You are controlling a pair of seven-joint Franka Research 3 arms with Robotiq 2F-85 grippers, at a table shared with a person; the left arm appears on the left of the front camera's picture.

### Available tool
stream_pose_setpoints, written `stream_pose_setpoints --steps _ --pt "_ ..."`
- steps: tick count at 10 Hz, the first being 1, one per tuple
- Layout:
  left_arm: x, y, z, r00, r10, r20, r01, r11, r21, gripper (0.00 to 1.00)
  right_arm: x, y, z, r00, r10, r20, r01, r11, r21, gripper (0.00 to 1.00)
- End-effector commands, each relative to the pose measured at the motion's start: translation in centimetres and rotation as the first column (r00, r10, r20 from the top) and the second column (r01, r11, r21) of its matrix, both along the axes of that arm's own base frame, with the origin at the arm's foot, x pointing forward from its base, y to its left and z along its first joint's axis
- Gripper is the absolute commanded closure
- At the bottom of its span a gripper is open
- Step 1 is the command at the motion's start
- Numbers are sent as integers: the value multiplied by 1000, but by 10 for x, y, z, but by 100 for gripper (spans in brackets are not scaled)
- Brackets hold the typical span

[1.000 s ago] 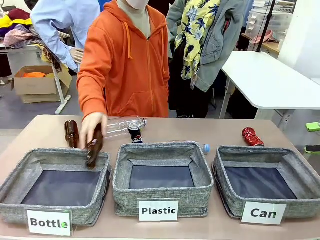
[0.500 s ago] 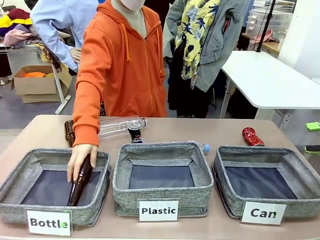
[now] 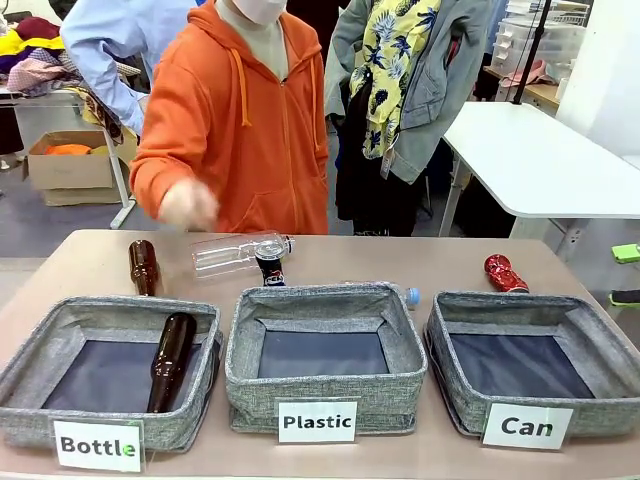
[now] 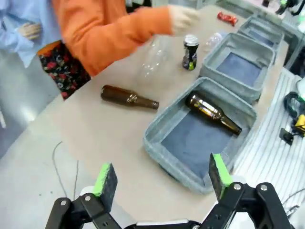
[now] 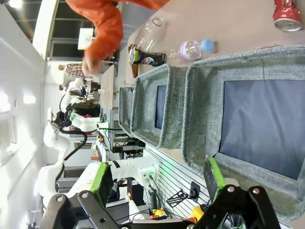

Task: Sort the can waste into the basket.
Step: Pick up the can waste from the table and place it in the right Fabric basket.

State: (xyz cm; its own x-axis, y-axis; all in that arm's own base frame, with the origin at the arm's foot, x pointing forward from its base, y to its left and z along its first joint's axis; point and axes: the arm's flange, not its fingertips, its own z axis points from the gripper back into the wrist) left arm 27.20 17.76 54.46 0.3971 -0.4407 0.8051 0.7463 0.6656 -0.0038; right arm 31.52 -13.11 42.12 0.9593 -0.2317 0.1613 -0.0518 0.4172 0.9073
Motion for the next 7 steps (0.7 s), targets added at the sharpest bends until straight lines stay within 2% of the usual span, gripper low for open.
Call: stream_pose_setpoints --steps 1,3,5,7 --pt "46 -58 -7 994 -106 -13 106 994 33 0 1 0 0 999 5 32 -5 1000 10 0" --pt "102 -129 -29 972 -229 -55 232 970 68 0 1 0 0 999 5 32 -5 1000 10 0" --pt "146 -193 -51 959 -278 -59 283 954 101 0 1 0 0 999 5 32 -5 1000 10 0" --pt "165 -257 -69 951 -306 47 293 938 188 0 1 0 0 999 5 32 -5 1000 10 0"
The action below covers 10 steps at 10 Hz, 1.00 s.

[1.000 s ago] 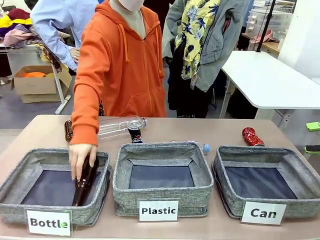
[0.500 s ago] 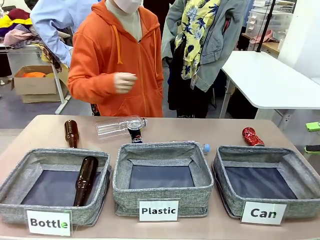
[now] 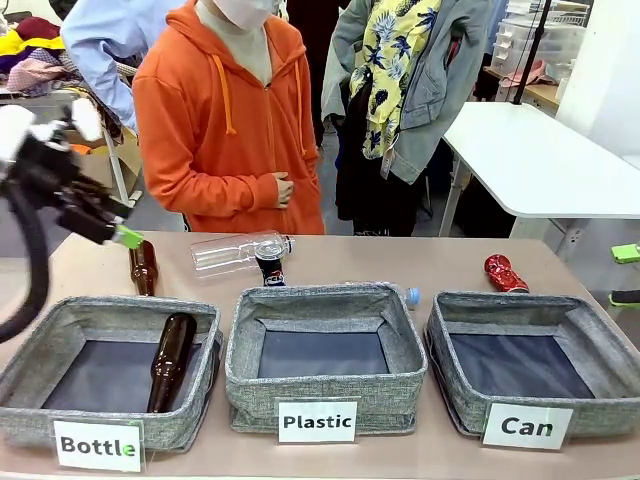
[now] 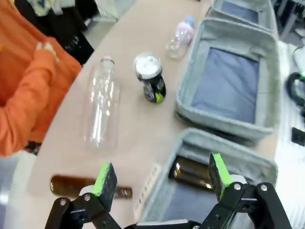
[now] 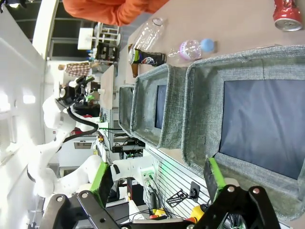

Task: Sort the can waste into the basket.
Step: Pick up the can waste from the table and place it in the right Fabric basket.

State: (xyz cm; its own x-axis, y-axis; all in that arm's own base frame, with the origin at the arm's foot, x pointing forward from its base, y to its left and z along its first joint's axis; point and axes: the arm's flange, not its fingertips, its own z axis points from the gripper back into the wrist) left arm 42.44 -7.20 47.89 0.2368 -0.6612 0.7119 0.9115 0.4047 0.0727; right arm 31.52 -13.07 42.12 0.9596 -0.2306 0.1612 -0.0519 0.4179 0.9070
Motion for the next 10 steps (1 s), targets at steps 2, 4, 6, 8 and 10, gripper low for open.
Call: stream_pose_setpoints --steps 2,4,6,8,10 --pt "24 -52 -32 990 -74 118 75 997 1 0 1 -1 0 999 4 32 -4 1000 11 0" --pt "15 -49 -15 996 -50 78 49 999 25 0 1 -1 0 999 4 32 -4 1000 11 0" --pt "15 -49 -15 996 -50 78 49 999 25 0 1 -1 0 999 4 32 -4 1000 11 0" --pt "15 -49 -15 996 -50 78 49 999 25 0 1 -1 0 999 4 32 -4 1000 11 0" --pt "40 -50 -29 991 -93 93 95 995 -20 0 1 -1 0 999 4 32 -4 1000 11 0"
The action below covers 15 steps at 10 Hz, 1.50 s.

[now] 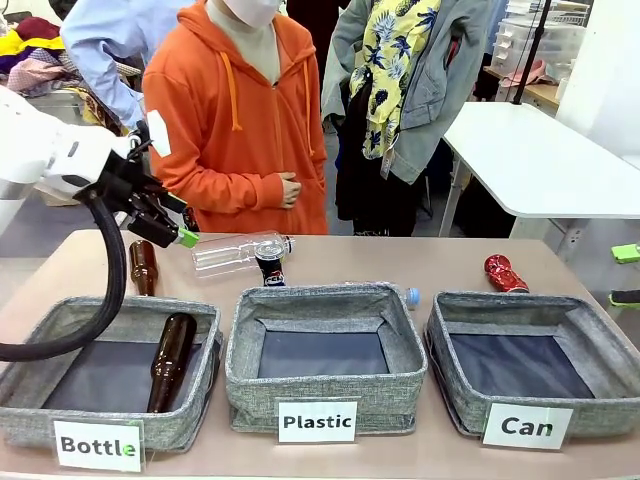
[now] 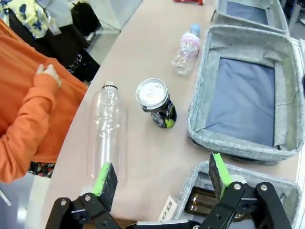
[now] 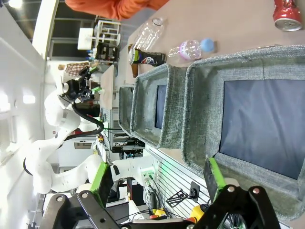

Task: Sort the can waste into the basket.
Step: Pick up the can waste from the table and place it in the right Fabric basket.

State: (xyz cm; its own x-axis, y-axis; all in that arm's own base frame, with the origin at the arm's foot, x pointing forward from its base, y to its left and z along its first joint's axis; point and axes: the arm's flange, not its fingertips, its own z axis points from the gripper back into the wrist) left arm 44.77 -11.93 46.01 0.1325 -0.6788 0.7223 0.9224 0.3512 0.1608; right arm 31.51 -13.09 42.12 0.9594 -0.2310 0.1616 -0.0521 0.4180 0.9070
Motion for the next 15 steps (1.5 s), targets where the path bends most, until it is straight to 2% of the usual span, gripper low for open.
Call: stream_pose_setpoints --steps 1,4,5,7,8,11,15 --pt "24 -3 -27 997 -76 -7 75 995 -61 0 1 -1 0 999 4 32 -5 1000 11 0" --pt "52 -4 -76 990 -123 66 134 970 -203 0 1 -1 0 999 4 32 -5 1000 11 0" --pt "58 -10 -91 990 -107 96 125 970 -210 0 1 -1 0 999 4 32 -5 1000 11 0" --pt "69 -21 -118 978 -160 136 187 957 -221 0 1 -1 0 999 4 32 -5 1000 11 0" --pt "73 -23 -127 973 -193 127 218 950 -225 0 1 -1 0 999 4 32 -5 1000 11 0" --pt "83 -30 -152 978 -202 56 210 942 -262 0 1 -1 0 999 4 32 -5 1000 11 0" --pt "98 -54 -161 976 -210 49 214 919 -330 0 1 -1 0 999 4 32 -5 1000 11 0"
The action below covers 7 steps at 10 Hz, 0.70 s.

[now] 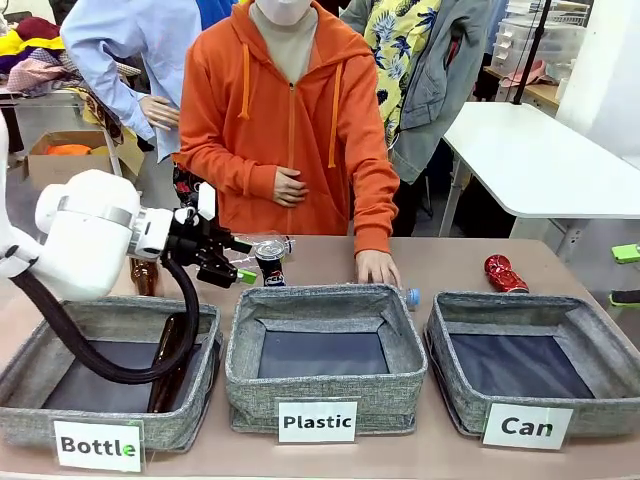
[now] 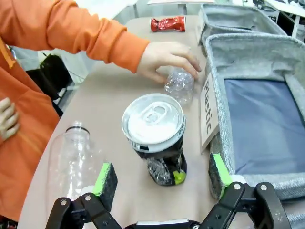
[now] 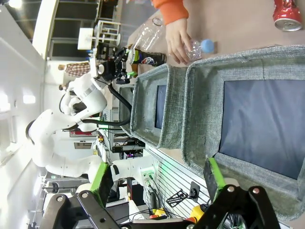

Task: Sort the can waste into the basket.
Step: Pick up the can waste from the table and place it in the right Fabric basket.

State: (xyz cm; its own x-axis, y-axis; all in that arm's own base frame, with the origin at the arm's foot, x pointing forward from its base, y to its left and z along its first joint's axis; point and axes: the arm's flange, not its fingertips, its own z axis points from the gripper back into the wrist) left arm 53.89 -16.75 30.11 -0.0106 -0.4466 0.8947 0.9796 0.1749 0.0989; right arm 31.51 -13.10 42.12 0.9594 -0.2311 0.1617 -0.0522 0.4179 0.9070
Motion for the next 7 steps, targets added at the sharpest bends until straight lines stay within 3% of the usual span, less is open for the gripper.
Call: stream_pose_setpoints --steps 1,4,7 --pt "10 -13 -6 1000 -1 -23 0 999 -44 0 1 -1 0 999 4 32 -5 1000 11 0" --pt "15 -26 -12 997 -45 -66 38 994 -104 0 1 -1 0 999 4 32 -5 1000 11 0" --pt "22 -39 -16 997 -62 -54 52 986 -160 0 1 -1 0 999 4 32 -5 1000 11 0"
